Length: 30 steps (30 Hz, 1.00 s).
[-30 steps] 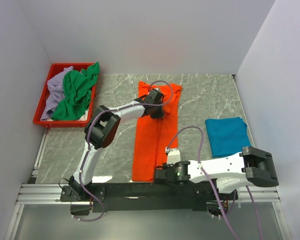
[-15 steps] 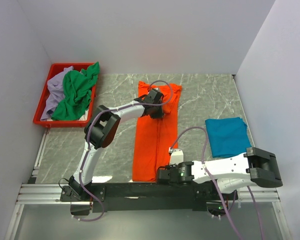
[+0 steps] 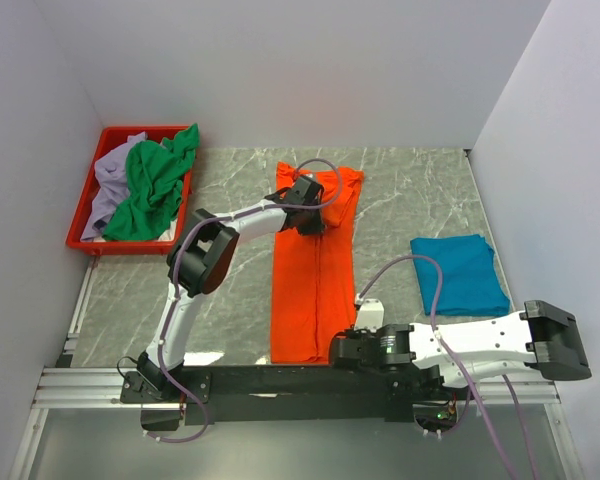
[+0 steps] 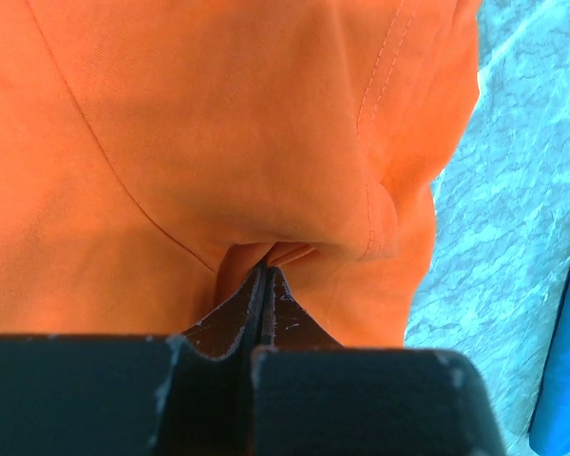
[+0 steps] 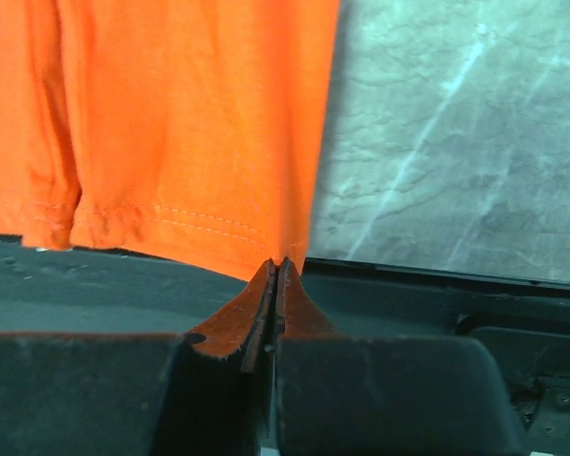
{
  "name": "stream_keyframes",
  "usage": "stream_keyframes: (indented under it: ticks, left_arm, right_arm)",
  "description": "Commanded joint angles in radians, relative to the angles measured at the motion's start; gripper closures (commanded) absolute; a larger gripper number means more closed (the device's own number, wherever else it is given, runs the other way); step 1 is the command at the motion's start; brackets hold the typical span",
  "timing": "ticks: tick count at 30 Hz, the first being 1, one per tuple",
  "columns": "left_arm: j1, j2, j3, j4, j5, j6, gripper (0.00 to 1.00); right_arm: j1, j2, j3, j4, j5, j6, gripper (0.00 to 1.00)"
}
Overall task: Fold and stack the t-shirts
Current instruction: Fold the tshirt
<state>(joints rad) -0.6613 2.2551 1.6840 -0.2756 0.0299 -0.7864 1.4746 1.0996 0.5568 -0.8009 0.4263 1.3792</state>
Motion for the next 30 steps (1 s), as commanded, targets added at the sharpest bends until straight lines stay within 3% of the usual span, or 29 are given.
stream_keyframes:
  ticks: [1, 12, 19, 22, 30]
  left_arm:
    - [0.014, -0.026, 0.034, -0.004, -0.01, 0.021, 0.99]
    - [0.026, -0.038, 0.031, 0.009, 0.019, 0.039, 0.98]
    - [0.026, -0.095, -0.024, 0.056, 0.08, 0.061, 0.85]
    - [0.026, -0.137, -0.046, 0.078, 0.108, 0.067, 0.73]
    - [0.025, -0.34, -0.219, 0.085, 0.131, 0.035, 0.72]
  right_arm:
    - [0.007, -0.012, -0.023, -0.011, -0.001, 0.038, 1.0]
    - [0.009, -0.093, -0.064, 0.006, -0.015, 0.057, 0.98]
    - [0.009, -0.173, -0.084, 0.029, -0.031, 0.053, 0.84]
    - [0.007, -0.222, -0.072, 0.0, -0.021, 0.055, 0.77]
    - [0.007, -0.316, -0.003, -0.041, 0.014, 0.037, 0.68]
